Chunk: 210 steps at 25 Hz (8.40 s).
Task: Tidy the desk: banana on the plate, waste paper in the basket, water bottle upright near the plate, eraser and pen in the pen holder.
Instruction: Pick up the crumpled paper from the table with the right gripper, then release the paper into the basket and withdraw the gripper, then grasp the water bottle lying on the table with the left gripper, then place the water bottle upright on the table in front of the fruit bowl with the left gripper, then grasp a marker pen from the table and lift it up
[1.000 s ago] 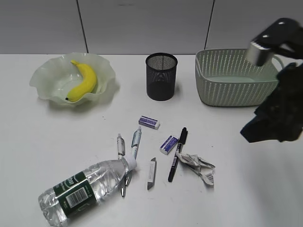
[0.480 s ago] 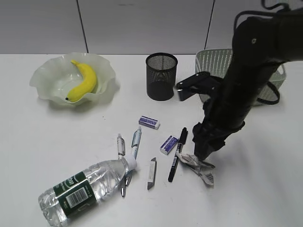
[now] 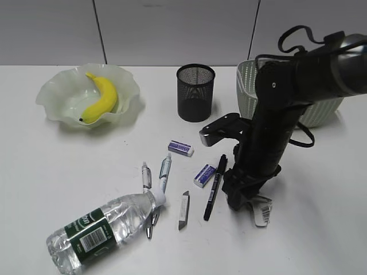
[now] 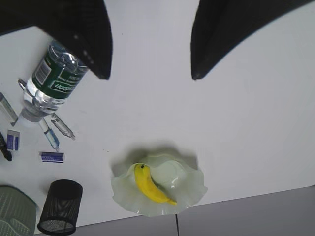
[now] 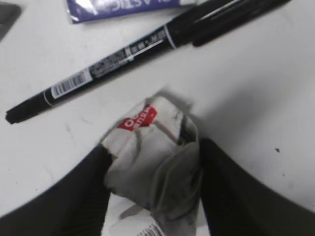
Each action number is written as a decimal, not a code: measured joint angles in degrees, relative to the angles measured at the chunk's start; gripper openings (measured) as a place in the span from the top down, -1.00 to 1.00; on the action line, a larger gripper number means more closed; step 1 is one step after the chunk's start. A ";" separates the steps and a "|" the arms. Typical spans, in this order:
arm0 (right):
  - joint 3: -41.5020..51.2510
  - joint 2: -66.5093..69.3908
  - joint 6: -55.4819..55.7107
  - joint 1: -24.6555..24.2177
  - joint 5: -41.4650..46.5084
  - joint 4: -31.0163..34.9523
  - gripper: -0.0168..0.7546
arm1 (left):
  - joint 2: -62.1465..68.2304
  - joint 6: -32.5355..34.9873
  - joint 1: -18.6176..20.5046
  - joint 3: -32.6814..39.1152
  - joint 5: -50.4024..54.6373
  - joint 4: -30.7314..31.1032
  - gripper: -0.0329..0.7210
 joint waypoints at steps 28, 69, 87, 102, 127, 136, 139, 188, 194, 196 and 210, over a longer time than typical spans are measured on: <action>-20.47 -6.44 32.77 -10.32 -10.40 -38.35 0.50 | 0.00 0.00 0.00 0.00 0.00 0.00 -0.10; 27.48 -82.02 24.73 -11.85 19.18 -11.34 0.16 | 0.00 0.00 0.00 0.00 0.00 0.00 -0.10; 36.69 -117.19 24.72 -11.85 16.66 -11.34 0.16 | 19.24 7.08 0.00 -3.47 -14.32 -12.02 -0.10; 36.69 -117.19 24.72 -11.85 16.66 -11.34 0.17 | 82.27 32.63 -8.81 -25.80 -8.02 -28.00 -0.18; 36.69 -117.19 24.72 -11.85 16.66 -11.34 0.17 | 108.65 20.09 -26.06 -30.84 -15.37 -5.29 -0.81; 36.69 -117.19 24.72 -11.85 16.66 -11.34 0.17 | 108.80 20.09 -26.06 -30.91 -18.00 -4.70 -0.33; 36.69 -117.19 24.72 -11.85 16.66 -11.34 0.17 | 108.62 20.09 -26.06 -30.98 -17.43 -2.89 -0.33; 36.69 -117.19 24.72 -11.85 16.66 -11.34 0.17 | 87.42 15.35 -7.22 -4.34 -71.15 -16.02 -0.56; 36.69 -117.19 24.72 -11.85 16.66 -11.34 0.17 | 81.17 15.35 -7.22 -4.39 -71.18 -16.07 -0.64; 36.69 -117.19 24.72 -11.85 16.66 -11.34 0.17 | 78.56 15.35 -7.22 -4.39 -71.17 -16.07 -0.65; 36.69 -117.19 24.72 -11.85 16.66 -11.34 0.17 | 47.60 15.35 -2.13 -8.82 -40.15 -15.26 -0.51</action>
